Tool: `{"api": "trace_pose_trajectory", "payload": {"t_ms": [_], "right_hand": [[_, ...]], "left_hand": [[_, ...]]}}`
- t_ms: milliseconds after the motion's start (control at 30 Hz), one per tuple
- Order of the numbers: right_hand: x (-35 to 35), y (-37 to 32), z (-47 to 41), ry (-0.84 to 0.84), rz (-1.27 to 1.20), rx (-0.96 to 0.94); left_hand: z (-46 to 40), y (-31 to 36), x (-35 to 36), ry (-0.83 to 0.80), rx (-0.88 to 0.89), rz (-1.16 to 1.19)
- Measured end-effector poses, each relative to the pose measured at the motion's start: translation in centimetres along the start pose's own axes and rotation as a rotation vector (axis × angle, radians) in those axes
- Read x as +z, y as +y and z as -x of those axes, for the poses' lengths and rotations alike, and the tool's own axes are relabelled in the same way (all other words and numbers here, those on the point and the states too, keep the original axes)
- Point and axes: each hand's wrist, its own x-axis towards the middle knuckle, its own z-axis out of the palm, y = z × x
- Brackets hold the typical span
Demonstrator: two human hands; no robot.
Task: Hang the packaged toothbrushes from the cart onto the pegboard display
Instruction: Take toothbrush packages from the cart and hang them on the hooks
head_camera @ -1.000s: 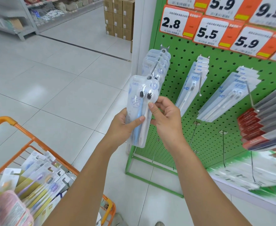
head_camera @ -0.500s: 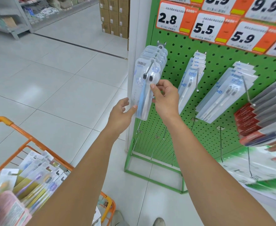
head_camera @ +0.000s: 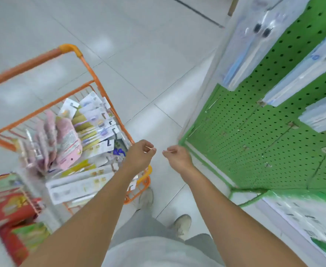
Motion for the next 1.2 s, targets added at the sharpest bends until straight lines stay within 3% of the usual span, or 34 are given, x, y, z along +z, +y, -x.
{"api": "trace_pose_trajectory", "payload": {"t_ms": [133,233,300,433,800,1033,1200], "right_hand": [[4.6,3.2,-0.7,-0.124,0.229,0.013],[7.4,5.3,-1.4,-0.161,0.272,0.037],[8.6,6.1,-1.9,-0.131,0.255,0.041],[10.0,6.4,-3.4,-0.071,0.223,0.069],[10.0,6.1,-3.3,0.014,0.306,0.117],[6.4,8.8,-1.4,0.042,0.344,0.162],[3.6,11.2,-0.1,0.089,0.383,0.162]], "left_hand": [[5.2,-7.1,-1.4,0.202,-0.118,-0.064],[9.6,-11.5,-2.6,0.45,-0.233,-0.076],[11.7,-14.1,-3.0,0.484,-0.32,-0.083],[13.1,-18.9,-2.9,0.291,-0.45,-0.168],[10.6,-20.6,-3.6,-0.003,-0.373,-0.444],[12.9,-20.2,-0.9,-0.17,-0.339,-0.403],[14.9,-18.6,1.3,-0.164,-0.38,-0.244]]}}
